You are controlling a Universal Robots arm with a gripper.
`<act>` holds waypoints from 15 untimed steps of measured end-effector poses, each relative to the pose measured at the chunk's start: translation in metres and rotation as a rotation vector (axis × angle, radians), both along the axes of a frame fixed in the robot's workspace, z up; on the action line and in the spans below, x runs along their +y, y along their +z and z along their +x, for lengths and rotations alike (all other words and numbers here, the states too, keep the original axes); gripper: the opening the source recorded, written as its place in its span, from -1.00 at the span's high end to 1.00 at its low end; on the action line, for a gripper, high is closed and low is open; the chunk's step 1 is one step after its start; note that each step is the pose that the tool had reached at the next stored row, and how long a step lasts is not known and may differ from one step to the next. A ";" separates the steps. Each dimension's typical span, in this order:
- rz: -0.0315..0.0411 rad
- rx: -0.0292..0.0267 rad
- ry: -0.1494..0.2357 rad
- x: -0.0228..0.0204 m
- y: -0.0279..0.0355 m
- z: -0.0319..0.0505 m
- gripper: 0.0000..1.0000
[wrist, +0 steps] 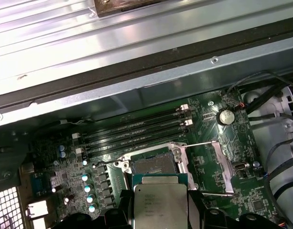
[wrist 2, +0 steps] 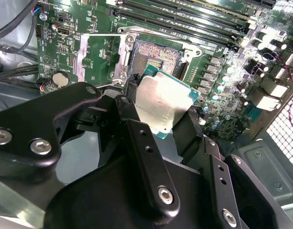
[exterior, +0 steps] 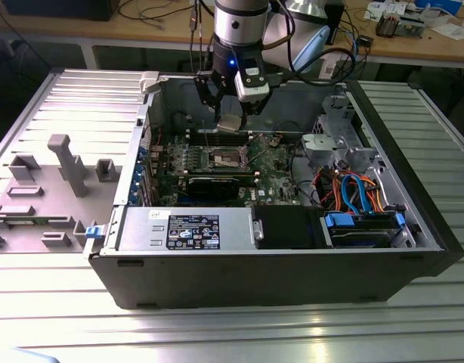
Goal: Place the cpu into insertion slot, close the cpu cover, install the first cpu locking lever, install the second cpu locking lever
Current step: 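Place the cpu into insertion slot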
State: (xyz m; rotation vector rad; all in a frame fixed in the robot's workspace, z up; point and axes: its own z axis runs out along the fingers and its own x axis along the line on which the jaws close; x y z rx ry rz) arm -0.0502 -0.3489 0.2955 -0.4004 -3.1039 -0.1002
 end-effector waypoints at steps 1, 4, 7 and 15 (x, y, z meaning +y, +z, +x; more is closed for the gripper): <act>-0.0001 0.0000 -0.001 0.0000 0.0000 0.0000 -0.09; 0.0000 0.0000 -0.004 0.0000 -0.0001 0.0000 -0.09; 0.0000 0.0001 -0.007 0.0000 -0.0002 0.0000 -0.09; 0.0000 0.0000 -0.013 0.0000 -0.0004 0.0000 -0.09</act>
